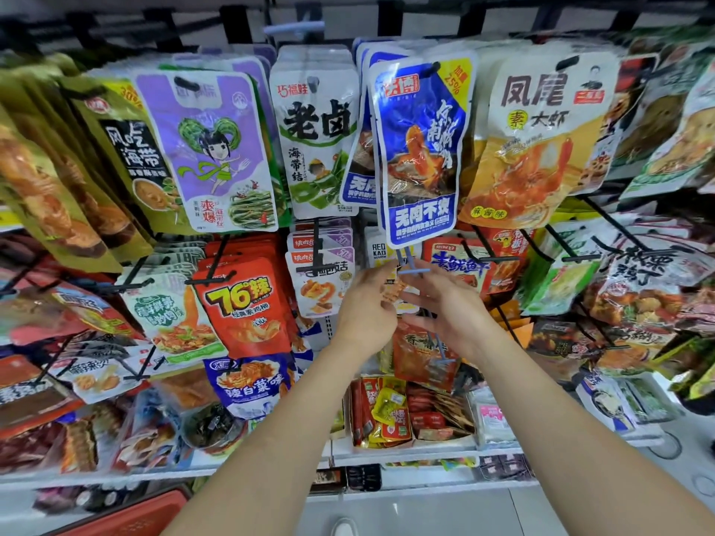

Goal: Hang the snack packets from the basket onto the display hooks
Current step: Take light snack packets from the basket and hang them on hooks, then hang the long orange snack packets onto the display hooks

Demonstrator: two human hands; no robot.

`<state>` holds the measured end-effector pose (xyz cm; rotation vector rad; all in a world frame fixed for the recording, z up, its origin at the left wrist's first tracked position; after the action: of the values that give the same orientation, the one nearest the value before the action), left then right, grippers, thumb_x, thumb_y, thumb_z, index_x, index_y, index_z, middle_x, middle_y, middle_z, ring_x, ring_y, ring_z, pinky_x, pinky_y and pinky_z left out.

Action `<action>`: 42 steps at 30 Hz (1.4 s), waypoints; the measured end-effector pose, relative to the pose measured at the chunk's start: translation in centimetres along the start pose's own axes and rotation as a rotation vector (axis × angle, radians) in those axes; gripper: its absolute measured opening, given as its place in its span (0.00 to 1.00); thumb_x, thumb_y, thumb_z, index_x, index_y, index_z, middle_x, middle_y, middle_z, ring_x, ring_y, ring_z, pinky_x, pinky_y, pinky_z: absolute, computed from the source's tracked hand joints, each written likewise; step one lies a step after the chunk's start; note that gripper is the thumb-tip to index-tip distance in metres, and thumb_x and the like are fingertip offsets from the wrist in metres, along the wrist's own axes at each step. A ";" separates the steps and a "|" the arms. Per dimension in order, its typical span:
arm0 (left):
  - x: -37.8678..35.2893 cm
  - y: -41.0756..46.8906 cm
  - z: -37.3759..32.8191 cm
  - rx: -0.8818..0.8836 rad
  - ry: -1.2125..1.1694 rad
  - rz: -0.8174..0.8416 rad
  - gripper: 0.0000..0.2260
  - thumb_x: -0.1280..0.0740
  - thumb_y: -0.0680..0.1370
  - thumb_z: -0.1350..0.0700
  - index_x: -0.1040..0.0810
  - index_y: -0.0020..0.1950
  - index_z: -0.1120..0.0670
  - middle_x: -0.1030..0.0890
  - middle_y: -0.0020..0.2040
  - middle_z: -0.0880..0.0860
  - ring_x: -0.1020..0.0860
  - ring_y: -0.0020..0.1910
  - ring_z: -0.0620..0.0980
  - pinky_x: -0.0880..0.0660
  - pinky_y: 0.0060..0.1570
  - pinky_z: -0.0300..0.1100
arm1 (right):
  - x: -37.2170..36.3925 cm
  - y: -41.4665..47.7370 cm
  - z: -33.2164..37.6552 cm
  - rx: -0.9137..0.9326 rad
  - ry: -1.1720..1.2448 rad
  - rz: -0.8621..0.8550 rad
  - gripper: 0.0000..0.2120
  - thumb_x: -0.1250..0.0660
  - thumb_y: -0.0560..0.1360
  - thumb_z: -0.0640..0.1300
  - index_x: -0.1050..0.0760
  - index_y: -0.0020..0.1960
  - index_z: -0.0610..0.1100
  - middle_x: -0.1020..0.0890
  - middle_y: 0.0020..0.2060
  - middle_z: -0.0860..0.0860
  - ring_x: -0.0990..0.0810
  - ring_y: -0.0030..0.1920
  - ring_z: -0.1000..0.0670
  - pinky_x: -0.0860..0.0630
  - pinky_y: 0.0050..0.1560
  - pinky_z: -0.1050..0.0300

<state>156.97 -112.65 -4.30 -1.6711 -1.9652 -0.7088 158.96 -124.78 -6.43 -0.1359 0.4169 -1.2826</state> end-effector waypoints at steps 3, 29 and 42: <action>1.2 -1.4 -0.3 0.014 -0.034 -0.026 0.23 0.40 0.78 0.65 0.29 0.71 0.48 0.26 0.66 0.51 0.23 0.57 0.50 0.26 0.55 0.41 | 0.6 -0.8 0.2 0.024 -0.147 -0.062 0.08 0.42 0.83 0.45 0.25 0.56 0.50 0.19 0.58 0.45 0.19 0.56 0.44 0.21 0.56 0.45; 23.3 -38.8 22.6 0.530 0.614 -0.092 0.11 0.38 0.75 0.56 0.17 0.50 0.48 0.16 0.48 0.49 0.19 0.48 0.53 0.24 0.44 0.44 | -22.9 -14.9 -17.4 0.485 -1.386 0.613 0.18 0.41 0.81 0.46 0.31 0.71 0.50 0.24 0.65 0.49 0.24 0.61 0.46 0.28 0.56 0.53; 30.6 -55.7 41.2 0.580 0.484 -0.160 0.13 0.36 0.69 0.63 0.16 0.47 0.53 0.18 0.47 0.55 0.20 0.47 0.59 0.22 0.48 0.46 | -39.2 -25.2 -38.5 0.190 -1.329 0.690 0.32 0.34 0.76 0.57 0.41 0.76 0.51 0.38 0.75 0.51 0.40 0.74 0.49 0.43 0.71 0.59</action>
<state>96.57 -70.09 -20.86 -0.9077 -1.7342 -0.4728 113.19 -89.81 -24.65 -0.5764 -0.7538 -0.3488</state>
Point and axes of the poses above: each hand's wrist, its own y-axis towards the middle knuckle, its own x-axis out of the back of the hand, z = x × y, the point moved 9 cm from there along y, towards the middle knuckle
